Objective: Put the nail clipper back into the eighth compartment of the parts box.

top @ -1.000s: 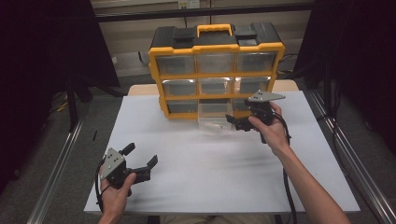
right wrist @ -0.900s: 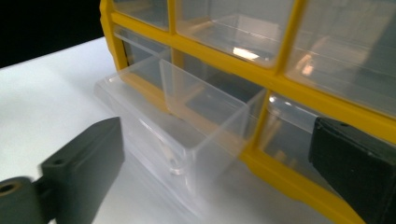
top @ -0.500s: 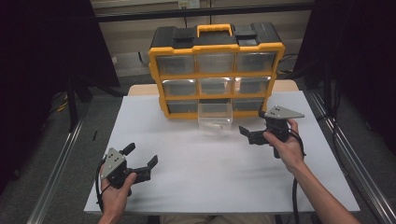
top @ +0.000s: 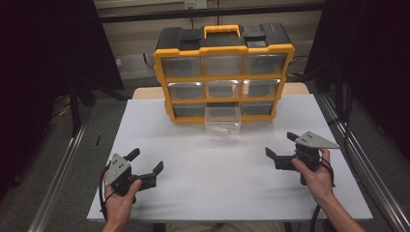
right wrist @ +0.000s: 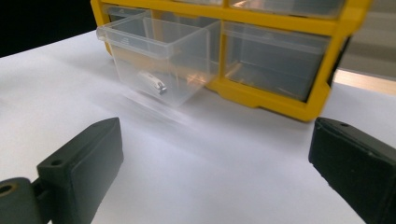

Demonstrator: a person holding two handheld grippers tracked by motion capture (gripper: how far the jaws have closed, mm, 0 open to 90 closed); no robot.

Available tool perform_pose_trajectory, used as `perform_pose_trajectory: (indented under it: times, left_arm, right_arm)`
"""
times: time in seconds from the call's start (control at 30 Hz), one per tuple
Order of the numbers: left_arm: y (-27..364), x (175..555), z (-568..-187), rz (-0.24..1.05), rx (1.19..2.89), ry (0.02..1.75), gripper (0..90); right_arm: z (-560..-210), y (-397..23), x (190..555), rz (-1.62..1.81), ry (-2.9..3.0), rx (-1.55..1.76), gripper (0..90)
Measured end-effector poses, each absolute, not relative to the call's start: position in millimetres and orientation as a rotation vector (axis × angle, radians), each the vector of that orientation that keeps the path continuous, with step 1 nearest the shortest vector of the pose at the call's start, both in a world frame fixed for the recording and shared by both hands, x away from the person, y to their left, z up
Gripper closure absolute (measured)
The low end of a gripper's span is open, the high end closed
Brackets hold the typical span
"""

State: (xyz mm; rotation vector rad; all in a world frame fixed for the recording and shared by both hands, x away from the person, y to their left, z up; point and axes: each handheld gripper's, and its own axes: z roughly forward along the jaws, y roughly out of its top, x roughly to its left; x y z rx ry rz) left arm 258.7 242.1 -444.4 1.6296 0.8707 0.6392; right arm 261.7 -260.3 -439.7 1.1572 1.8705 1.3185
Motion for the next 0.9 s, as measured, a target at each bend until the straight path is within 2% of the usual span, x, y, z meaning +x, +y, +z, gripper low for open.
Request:
perform_pose_trajectory:
  times: [0.57,0.9]
  left_arm:
    - [242,254,-445,0.640,1.612,0.892,3.5]
    - [242,252,-446,0.626,1.586,0.916,3.5]
  right_arm:
    - [-448,-295,215,1.289,1.771,1.241,3.3]
    - [-452,-302,191,1.289,1.752,1.240,3.0]
